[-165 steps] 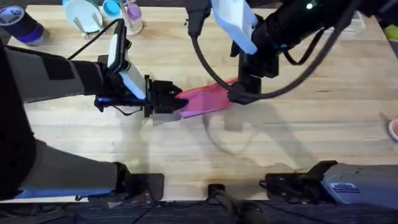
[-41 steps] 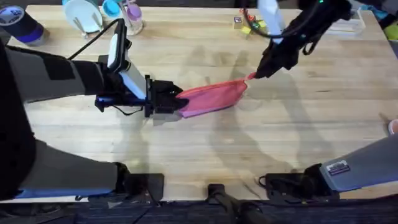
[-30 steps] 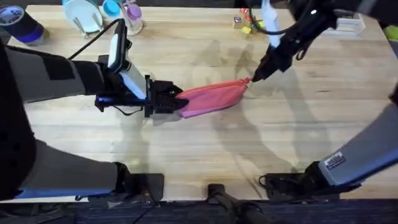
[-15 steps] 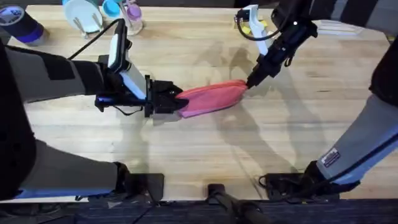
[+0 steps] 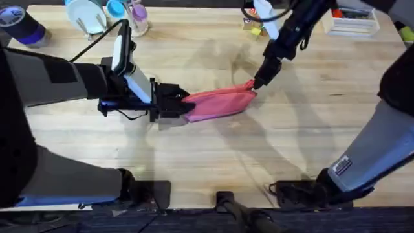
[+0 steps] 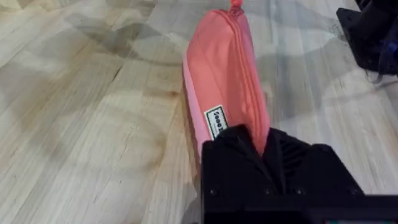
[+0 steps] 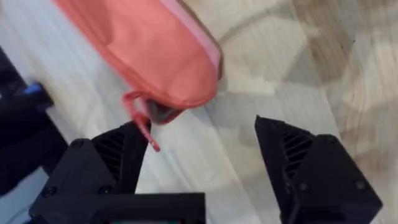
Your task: Unzip the bag, pick up the pens from the table one at a time and place them inside, then zip the bag closed.
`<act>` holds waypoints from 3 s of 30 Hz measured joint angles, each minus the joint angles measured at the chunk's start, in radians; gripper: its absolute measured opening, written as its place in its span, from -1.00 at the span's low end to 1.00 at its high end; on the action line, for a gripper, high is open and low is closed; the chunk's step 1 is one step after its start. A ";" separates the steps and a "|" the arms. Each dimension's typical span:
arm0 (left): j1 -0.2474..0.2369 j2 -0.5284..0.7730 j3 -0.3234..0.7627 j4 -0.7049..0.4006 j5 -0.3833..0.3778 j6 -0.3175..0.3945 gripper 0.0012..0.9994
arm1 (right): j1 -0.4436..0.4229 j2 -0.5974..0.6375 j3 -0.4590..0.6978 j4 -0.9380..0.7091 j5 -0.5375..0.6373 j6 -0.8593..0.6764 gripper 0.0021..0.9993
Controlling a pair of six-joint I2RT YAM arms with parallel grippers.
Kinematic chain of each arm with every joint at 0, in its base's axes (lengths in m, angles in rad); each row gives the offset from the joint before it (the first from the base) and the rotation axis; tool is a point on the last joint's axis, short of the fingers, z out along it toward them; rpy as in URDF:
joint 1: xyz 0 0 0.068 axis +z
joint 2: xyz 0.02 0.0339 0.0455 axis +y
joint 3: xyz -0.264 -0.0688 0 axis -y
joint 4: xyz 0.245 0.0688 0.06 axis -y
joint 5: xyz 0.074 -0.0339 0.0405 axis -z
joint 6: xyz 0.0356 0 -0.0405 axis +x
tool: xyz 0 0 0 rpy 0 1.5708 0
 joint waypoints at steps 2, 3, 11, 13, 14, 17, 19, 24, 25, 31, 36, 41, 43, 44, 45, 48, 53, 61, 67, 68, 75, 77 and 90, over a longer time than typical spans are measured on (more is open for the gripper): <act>0.000 0.000 0.000 0.000 0.000 0.000 -0.92 | 0.014 0.000 0.052 -0.050 0.023 0.000 0.99; 0.000 0.000 0.000 0.000 0.000 0.000 -0.92 | 0.023 0.000 0.081 -0.075 0.037 0.000 0.99; 0.000 0.000 0.000 0.000 0.000 0.000 -0.92 | 0.076 0.000 0.248 -0.204 0.142 0.000 1.00; 0.000 0.000 0.000 0.000 0.000 0.000 -0.92 | 0.093 0.000 0.265 -0.211 0.159 0.000 0.99; 0.000 0.000 0.000 0.000 0.000 0.000 -0.92 | 0.102 0.000 0.271 -0.212 0.165 0.000 1.00; 0.000 0.000 0.000 0.000 0.000 0.000 -0.90 | 0.126 0.000 0.274 -0.222 0.172 0.000 0.99; 0.000 0.000 0.000 0.000 0.000 0.000 -0.90 | 0.139 -0.002 0.275 -0.222 0.176 0.000 0.99; 0.000 0.000 0.000 0.000 0.000 0.000 -0.90 | 0.161 -0.041 0.275 -0.223 0.177 0.000 0.99; 0.000 0.000 0.000 0.000 0.000 0.000 -0.90 | 0.161 -0.056 0.275 -0.223 0.169 0.000 0.99; 0.000 0.000 0.000 0.000 0.000 0.000 -0.89 | 0.157 -0.153 0.276 -0.223 0.126 0.066 1.00; 0.000 0.000 0.000 -0.001 0.002 -0.001 -0.14 | 0.138 -0.206 0.276 -0.223 0.107 0.118 1.00; 0.000 0.000 0.000 0.000 0.005 -0.005 0.87 | 0.128 -0.284 0.253 -0.223 0.106 0.135 1.00; 0.000 0.000 0.000 0.000 0.005 -0.006 0.98 | 0.128 -0.334 0.213 -0.222 0.106 0.135 1.00; 0.000 0.000 0.000 -0.001 0.005 -0.006 0.98 | 0.128 -0.359 0.192 -0.222 0.106 0.135 1.00; 0.000 0.000 0.000 0.000 0.005 -0.006 0.99 | 0.128 -0.390 0.162 -0.218 0.106 0.135 1.00; 0.000 0.000 0.000 0.019 0.005 -0.006 0.99 | 0.128 -0.477 0.066 -0.206 0.109 0.135 0.99; 0.000 0.000 0.000 0.041 0.005 -0.005 0.99 | 0.128 -0.615 -0.085 -0.158 0.112 0.134 0.99; 0.000 -0.014 0.099 -0.143 -0.056 -0.005 0.99 | 0.128 -0.700 -0.147 -0.131 0.112 0.134 0.99; 0.000 -0.140 0.281 -0.364 -0.226 -0.030 0.99 | 0.128 -0.699 -0.149 -0.121 0.111 0.134 0.99; 0.000 -0.168 0.313 -0.389 -0.257 -0.049 0.99 | 0.128 -0.698 -0.149 -0.119 0.111 0.134 0.99; 0.000 -0.348 0.466 -0.431 -0.490 -0.339 0.99 | 0.128 -0.671 -0.150 -0.068 0.111 0.176 0.99; 0.000 -0.393 0.491 -0.431 -0.554 -0.443 0.99 | 0.128 -0.661 -0.150 -0.044 0.111 0.222 0.99; 0.000 -0.590 0.534 -0.433 -0.946 -1.073 0.99 | 0.128 -0.555 -0.150 0.158 0.110 0.832 1.00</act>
